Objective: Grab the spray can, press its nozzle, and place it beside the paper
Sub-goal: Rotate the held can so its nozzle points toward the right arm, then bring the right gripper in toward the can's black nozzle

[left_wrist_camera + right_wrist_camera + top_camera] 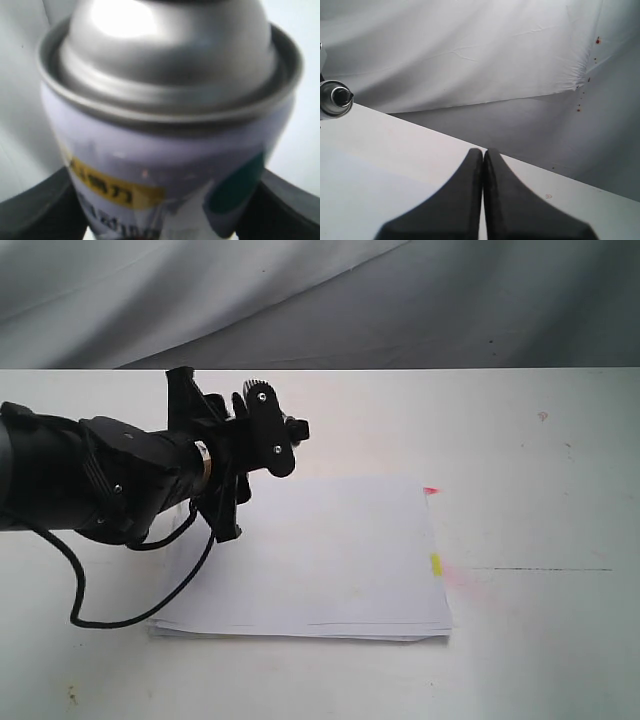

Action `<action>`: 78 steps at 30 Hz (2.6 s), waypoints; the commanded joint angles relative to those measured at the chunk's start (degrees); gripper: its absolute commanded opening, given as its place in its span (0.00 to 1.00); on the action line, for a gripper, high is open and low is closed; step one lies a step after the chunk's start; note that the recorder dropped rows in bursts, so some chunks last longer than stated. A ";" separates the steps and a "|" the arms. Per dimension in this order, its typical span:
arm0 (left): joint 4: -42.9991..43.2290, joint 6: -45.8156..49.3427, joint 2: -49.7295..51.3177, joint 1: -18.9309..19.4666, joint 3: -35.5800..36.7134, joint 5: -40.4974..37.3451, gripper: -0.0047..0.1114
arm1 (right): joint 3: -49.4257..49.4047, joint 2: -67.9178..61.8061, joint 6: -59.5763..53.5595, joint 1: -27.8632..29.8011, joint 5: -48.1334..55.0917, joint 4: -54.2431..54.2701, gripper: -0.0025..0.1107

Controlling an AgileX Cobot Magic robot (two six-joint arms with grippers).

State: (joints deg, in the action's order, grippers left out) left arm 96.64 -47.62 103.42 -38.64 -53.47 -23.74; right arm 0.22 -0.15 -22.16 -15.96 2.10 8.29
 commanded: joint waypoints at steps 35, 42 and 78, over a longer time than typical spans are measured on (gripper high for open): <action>-3.21 1.46 4.19 -0.30 -0.19 -4.52 0.04 | -0.22 0.15 0.10 -0.10 -0.49 0.23 0.02; -3.21 1.46 4.19 -0.30 -0.19 -4.52 0.04 | -0.22 0.15 0.10 -0.10 -0.49 0.23 0.02; -3.68 1.19 4.19 -0.30 -0.19 -4.52 0.04 | 51.70 -50.40 2.38 -0.10 23.78 10.81 0.02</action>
State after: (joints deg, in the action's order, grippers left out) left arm 92.81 -45.90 108.09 -38.64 -53.49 -27.61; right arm 43.93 -41.16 -15.96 -15.96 21.00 19.87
